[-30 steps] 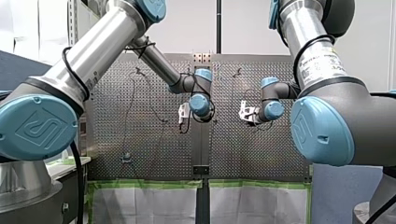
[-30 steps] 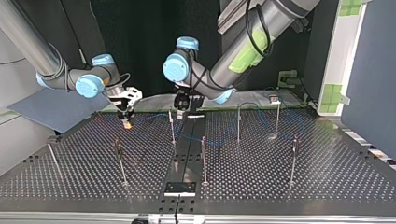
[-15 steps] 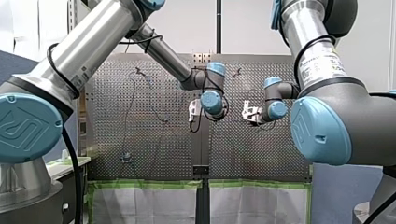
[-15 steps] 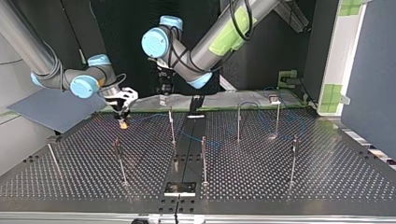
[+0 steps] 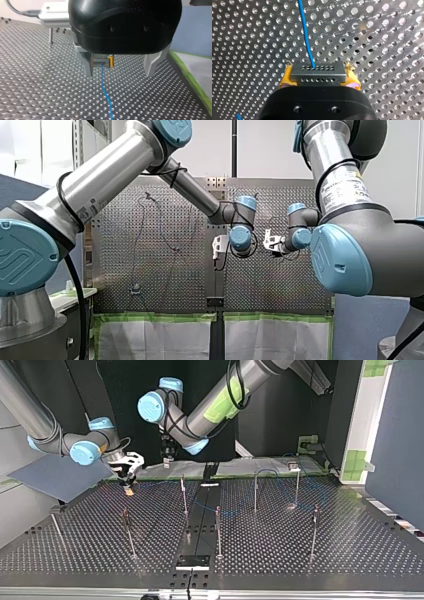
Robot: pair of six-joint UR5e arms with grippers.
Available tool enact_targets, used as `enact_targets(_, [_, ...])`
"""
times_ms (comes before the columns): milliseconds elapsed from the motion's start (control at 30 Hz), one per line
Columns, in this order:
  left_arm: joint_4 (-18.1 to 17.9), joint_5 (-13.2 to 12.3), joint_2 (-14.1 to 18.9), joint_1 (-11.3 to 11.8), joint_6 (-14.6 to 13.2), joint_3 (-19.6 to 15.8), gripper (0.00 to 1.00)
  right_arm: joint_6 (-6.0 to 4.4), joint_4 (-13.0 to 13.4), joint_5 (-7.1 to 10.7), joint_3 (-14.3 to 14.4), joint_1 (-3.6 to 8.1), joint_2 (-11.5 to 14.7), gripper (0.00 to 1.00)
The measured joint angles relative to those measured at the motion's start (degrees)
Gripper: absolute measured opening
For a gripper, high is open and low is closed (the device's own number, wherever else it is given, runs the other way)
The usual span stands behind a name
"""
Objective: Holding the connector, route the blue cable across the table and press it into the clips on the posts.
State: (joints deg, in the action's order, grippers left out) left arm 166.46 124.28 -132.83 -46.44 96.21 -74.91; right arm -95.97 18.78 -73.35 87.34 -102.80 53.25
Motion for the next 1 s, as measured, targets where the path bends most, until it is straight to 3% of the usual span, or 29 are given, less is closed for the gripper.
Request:
enact_targets(300, [2.78,1.58,-4.98,-0.73,0.37,5.16,1.00,0.89,-0.81,0.04,-0.01,0.53,0.06,0.00])
enact_targets(733, [0.31,3.09,-6.15,-0.47,0.77,12.79,1.00,1.00,-0.91,0.04,0.00,0.93,0.08,0.00])
enact_targets(1000, [2.68,3.06,-9.13,0.27,1.27,17.52,1.00,0.87,-0.84,0.69,-0.02,1.21,0.10,0.00])
